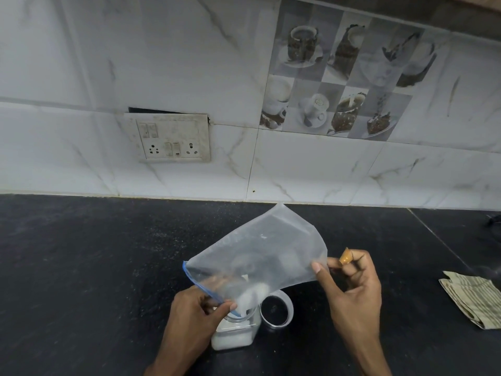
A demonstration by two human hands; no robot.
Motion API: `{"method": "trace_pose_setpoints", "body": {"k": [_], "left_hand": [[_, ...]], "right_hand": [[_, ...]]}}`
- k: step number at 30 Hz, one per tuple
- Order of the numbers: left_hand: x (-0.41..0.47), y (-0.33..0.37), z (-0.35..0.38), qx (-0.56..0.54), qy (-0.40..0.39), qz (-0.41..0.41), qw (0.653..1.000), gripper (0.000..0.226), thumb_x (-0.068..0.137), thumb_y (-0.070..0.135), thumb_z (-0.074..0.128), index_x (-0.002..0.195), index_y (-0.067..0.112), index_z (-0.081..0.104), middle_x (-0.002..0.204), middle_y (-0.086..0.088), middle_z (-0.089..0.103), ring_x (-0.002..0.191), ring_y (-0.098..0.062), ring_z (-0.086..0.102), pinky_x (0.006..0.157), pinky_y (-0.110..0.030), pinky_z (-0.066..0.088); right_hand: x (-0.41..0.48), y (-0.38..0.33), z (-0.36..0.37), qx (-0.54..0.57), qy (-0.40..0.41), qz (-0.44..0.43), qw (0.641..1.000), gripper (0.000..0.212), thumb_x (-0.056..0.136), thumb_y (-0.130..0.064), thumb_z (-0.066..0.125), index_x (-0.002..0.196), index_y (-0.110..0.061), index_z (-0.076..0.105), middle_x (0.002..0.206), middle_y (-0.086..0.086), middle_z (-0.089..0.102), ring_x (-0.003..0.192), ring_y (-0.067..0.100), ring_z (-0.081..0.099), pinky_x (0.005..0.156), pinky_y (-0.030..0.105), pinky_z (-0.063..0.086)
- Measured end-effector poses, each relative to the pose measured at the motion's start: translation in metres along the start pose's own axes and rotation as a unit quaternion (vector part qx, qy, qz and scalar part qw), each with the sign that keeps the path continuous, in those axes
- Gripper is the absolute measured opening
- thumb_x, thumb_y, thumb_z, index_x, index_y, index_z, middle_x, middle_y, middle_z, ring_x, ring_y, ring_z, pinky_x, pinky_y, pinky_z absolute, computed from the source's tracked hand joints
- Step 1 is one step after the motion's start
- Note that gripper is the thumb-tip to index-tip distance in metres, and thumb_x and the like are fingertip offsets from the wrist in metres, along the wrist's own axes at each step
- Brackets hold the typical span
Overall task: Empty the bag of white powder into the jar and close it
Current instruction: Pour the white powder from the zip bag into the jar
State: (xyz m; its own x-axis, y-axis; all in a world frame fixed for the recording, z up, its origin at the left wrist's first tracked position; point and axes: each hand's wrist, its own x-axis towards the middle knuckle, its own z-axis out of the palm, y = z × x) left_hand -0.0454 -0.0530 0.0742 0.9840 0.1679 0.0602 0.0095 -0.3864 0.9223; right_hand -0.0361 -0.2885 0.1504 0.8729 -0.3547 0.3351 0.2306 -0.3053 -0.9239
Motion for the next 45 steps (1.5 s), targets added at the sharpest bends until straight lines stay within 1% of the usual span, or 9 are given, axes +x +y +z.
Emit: {"method": "trace_pose_setpoints", "body": {"k": [4, 10, 19, 29, 33, 35, 39, 41, 45], "left_hand": [[0.000, -0.002, 0.000, 0.001, 0.000, 0.001, 1.000, 0.028, 0.063, 0.017, 0.091, 0.060, 0.033, 0.069, 0.062, 0.016, 0.073, 0.052, -0.010, 0.067, 0.055, -0.029, 0.057], [0.000, -0.002, 0.000, -0.005, -0.004, -0.006, 1.000, 0.021, 0.064, 0.018, 0.090, 0.065, 0.026, 0.071, 0.061, 0.021, 0.073, 0.050, -0.002, 0.064, 0.053, -0.018, 0.052], [0.001, -0.003, 0.001, 0.005, -0.005, -0.001, 1.000, 0.021, 0.063, 0.021, 0.091, 0.061, 0.029, 0.071, 0.064, 0.022, 0.073, 0.053, -0.003, 0.066, 0.055, -0.021, 0.054], [0.001, -0.005, 0.001, 0.005, 0.000, 0.006, 1.000, 0.028, 0.064, 0.023, 0.090, 0.059, 0.040, 0.069, 0.065, 0.013, 0.075, 0.056, -0.007, 0.068, 0.057, -0.027, 0.057], [0.001, -0.007, 0.003, -0.004, 0.002, 0.000, 1.000, 0.022, 0.064, 0.023, 0.090, 0.061, 0.032, 0.071, 0.064, 0.015, 0.074, 0.057, -0.010, 0.069, 0.060, -0.035, 0.059], [0.002, -0.011, 0.004, -0.007, 0.004, -0.001, 1.000, 0.020, 0.063, 0.024, 0.091, 0.064, 0.030, 0.072, 0.064, 0.008, 0.075, 0.059, -0.016, 0.070, 0.061, -0.041, 0.059], [0.002, -0.014, 0.005, -0.006, 0.014, -0.001, 1.000, 0.015, 0.062, 0.025, 0.091, 0.065, 0.023, 0.076, 0.062, 0.006, 0.074, 0.057, -0.018, 0.070, 0.060, -0.043, 0.059], [0.002, -0.013, 0.005, -0.010, 0.012, 0.002, 1.000, 0.016, 0.063, 0.025, 0.091, 0.067, 0.028, 0.075, 0.063, 0.006, 0.075, 0.057, -0.014, 0.069, 0.061, -0.042, 0.059], [0.003, -0.013, 0.005, -0.001, 0.012, -0.002, 1.000, 0.019, 0.063, 0.027, 0.090, 0.075, 0.018, 0.079, 0.064, 0.003, 0.074, 0.053, -0.007, 0.065, 0.059, -0.039, 0.059]], "right_hand": [[0.000, 0.001, -0.001, 0.011, 0.021, -0.001, 1.000, 0.043, 0.078, 0.001, 0.080, 0.080, -0.029, 0.049, 0.084, 0.004, 0.078, 0.084, 0.023, 0.074, 0.093, 0.059, 0.054], [-0.002, 0.000, 0.001, 0.013, 0.023, -0.005, 1.000, 0.038, 0.078, -0.001, 0.081, 0.081, -0.024, 0.050, 0.086, 0.004, 0.077, 0.084, 0.022, 0.073, 0.091, 0.054, 0.057], [-0.001, 0.000, 0.004, 0.026, 0.029, -0.015, 0.999, 0.037, 0.078, 0.002, 0.080, 0.081, -0.020, 0.050, 0.085, 0.008, 0.077, 0.083, 0.025, 0.073, 0.088, 0.049, 0.057], [0.000, 0.004, 0.007, 0.040, 0.025, -0.023, 0.999, 0.034, 0.079, 0.003, 0.078, 0.080, -0.018, 0.051, 0.085, 0.001, 0.077, 0.079, 0.014, 0.073, 0.081, 0.038, 0.060], [0.000, 0.002, 0.007, 0.055, 0.021, -0.025, 0.998, 0.031, 0.079, 0.002, 0.077, 0.085, -0.017, 0.053, 0.086, 0.002, 0.076, 0.081, 0.016, 0.072, 0.081, 0.034, 0.060], [0.001, 0.002, 0.008, 0.095, 0.011, -0.002, 0.995, 0.037, 0.077, 0.002, 0.076, 0.097, -0.021, 0.056, 0.091, 0.004, 0.077, 0.085, 0.013, 0.072, 0.081, 0.030, 0.060], [-0.004, 0.012, 0.012, 0.190, -0.043, 0.091, 0.977, 0.078, 0.069, 0.023, 0.073, 0.131, -0.016, 0.045, 0.105, 0.011, 0.073, 0.089, 0.021, 0.074, 0.080, 0.027, 0.061], [-0.013, 0.017, 0.017, 0.187, -0.033, 0.117, 0.975, 0.073, 0.071, 0.022, 0.073, 0.126, -0.019, 0.049, 0.098, 0.015, 0.075, 0.084, 0.021, 0.075, 0.077, 0.025, 0.061], [-0.021, 0.018, 0.024, 0.168, -0.023, 0.127, 0.977, 0.057, 0.079, 0.014, 0.073, 0.117, -0.024, 0.055, 0.085, 0.011, 0.079, 0.076, 0.016, 0.075, 0.071, 0.024, 0.062]]}}
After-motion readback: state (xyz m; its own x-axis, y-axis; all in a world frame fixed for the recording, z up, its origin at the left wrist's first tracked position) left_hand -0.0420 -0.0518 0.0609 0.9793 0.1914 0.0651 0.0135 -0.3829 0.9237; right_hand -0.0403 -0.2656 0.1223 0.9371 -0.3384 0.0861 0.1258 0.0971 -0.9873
